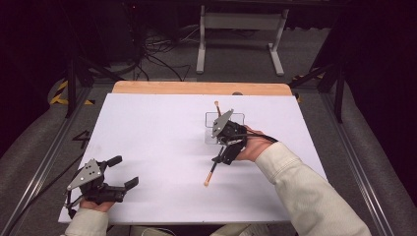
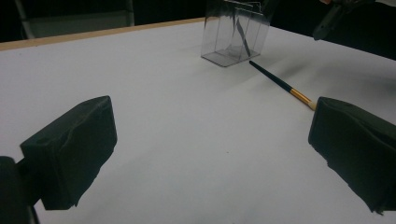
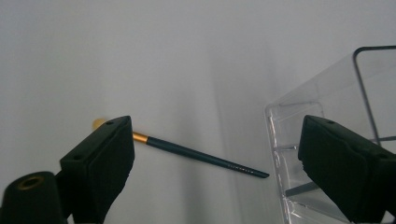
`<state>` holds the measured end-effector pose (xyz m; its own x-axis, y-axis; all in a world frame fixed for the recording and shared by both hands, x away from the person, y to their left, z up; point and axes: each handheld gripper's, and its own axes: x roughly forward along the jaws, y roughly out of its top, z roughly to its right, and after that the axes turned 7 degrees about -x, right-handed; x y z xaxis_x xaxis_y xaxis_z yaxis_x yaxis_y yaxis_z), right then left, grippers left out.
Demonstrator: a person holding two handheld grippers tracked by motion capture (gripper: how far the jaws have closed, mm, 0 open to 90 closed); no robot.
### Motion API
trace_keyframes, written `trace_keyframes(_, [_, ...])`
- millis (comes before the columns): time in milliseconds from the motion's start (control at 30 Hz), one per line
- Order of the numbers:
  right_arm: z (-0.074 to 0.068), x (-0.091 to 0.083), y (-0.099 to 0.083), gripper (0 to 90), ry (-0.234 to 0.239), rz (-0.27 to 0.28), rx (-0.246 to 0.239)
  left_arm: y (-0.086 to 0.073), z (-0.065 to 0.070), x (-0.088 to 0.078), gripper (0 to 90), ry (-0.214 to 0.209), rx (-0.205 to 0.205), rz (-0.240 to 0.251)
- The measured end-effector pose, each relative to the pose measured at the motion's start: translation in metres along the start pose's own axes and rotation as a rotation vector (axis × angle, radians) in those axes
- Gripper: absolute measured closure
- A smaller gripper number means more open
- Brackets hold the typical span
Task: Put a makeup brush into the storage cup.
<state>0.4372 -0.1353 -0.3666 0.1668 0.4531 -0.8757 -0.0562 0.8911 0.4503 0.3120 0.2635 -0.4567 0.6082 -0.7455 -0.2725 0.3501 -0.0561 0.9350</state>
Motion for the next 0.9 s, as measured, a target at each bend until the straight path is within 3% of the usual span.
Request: trace_keyframes(900, [-0.009,0.031,0.004,14.5,0.084,-0.143,-0.044,-0.002,0.001,-0.003,1.7,0.003,0.004,-0.011])
